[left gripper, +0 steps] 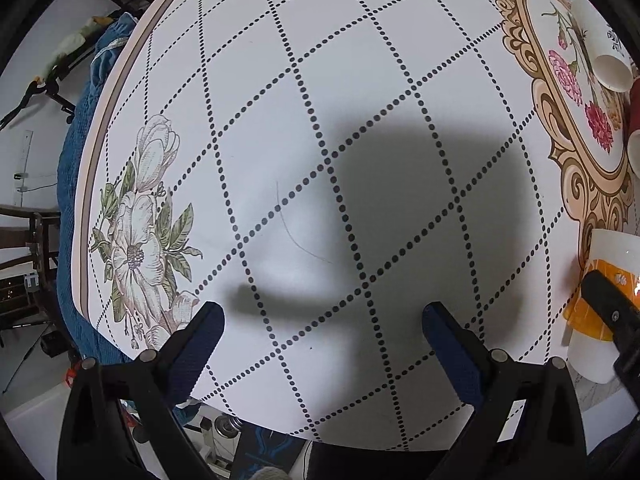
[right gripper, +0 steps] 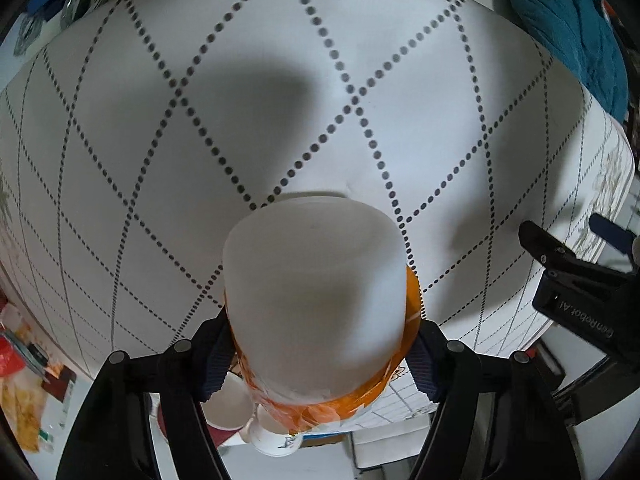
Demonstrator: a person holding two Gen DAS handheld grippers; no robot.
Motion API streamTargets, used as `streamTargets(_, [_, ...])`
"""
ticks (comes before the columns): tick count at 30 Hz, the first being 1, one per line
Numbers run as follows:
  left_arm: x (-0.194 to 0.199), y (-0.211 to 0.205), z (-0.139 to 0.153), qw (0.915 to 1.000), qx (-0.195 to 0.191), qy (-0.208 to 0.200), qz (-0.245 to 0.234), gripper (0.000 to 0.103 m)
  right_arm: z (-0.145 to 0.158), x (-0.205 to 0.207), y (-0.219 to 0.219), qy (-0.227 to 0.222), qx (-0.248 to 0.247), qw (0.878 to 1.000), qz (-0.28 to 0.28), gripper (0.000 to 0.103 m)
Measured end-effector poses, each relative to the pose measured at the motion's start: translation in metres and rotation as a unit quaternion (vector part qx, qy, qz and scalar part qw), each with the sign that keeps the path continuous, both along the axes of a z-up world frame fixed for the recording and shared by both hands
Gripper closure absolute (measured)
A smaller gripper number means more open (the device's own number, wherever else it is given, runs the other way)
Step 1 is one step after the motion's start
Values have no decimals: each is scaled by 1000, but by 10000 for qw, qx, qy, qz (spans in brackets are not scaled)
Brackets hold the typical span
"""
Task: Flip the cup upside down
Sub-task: 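Rotate the held cup with the right tool until its rim faces down, then lower the inverted cup toward the table with the right tool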
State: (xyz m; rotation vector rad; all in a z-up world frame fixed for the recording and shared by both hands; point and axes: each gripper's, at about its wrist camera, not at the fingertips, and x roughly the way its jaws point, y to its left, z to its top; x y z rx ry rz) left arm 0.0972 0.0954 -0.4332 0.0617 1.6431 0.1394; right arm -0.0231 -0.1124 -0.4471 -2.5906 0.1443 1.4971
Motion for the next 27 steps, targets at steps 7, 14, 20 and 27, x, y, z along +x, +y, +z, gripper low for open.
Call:
streamTargets(7, [0,3,5,10000,1,-54,20,1,2,7,22,70,137,9964,-838,29])
streamTargets(14, [0,4,9,9999,29,-108,-8,1,7,20,60,86,278,9760,-2158,29])
streamTargets(20, [-2,5,22,9998,68,-178,-43,2,16,56,90,334,368,9010,-4309,29])
streamTargets(27, [-1,5,32,9996,87,-243,-125,2,15,93,72,496,435,7425,-6666,29])
